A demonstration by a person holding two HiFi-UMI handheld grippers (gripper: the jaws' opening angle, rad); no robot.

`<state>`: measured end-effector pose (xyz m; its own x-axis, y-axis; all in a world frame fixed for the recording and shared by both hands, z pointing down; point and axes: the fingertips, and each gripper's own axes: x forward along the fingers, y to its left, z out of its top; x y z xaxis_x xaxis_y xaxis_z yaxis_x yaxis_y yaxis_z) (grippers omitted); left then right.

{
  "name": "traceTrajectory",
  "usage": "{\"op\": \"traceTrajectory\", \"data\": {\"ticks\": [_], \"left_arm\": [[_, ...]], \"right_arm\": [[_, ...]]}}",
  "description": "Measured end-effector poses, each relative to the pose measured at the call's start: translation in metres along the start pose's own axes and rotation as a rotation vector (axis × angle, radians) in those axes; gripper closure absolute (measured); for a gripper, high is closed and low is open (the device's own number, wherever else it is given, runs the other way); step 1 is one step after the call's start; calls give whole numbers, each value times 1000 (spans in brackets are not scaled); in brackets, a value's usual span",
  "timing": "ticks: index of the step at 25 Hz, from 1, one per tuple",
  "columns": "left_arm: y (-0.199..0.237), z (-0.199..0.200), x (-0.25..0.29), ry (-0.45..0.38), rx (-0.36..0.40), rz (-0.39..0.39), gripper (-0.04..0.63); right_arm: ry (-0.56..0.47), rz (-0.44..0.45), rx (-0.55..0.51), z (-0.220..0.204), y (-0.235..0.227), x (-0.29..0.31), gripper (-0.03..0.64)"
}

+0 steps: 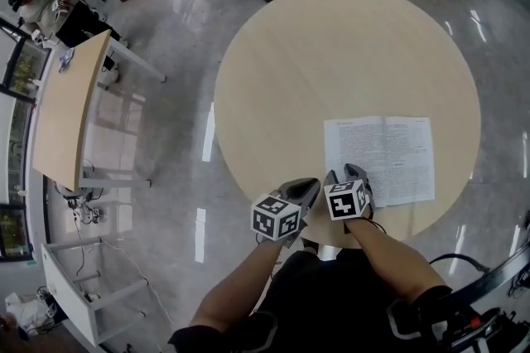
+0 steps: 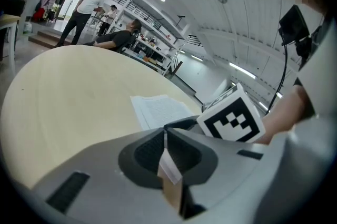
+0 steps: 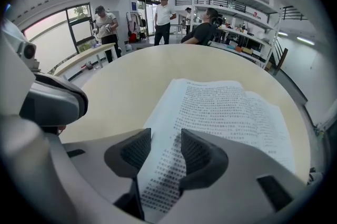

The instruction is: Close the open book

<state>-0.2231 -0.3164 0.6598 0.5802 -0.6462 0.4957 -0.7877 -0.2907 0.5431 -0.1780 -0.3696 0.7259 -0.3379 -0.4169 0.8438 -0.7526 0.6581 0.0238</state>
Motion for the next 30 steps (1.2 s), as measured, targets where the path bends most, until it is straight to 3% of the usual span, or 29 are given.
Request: {"op": "traceTrajectory", "data": {"ticks": [7,12,20,30], "left_arm": [[-3,-1,0,-12,-6,-7,601],[-2,-5,-7,-19,-17,-7,601],[-3,7,-6,-42,-18,-6,601],[-26,44,11,-87,19,-34,601]], "right_arm": [[32,47,91,2,1,-1,537],[21,40,88,-1,3,-7,578],[-34,44,134,8,-14,-26,594],[-194,112,241,34,-46,-95,593]]}}
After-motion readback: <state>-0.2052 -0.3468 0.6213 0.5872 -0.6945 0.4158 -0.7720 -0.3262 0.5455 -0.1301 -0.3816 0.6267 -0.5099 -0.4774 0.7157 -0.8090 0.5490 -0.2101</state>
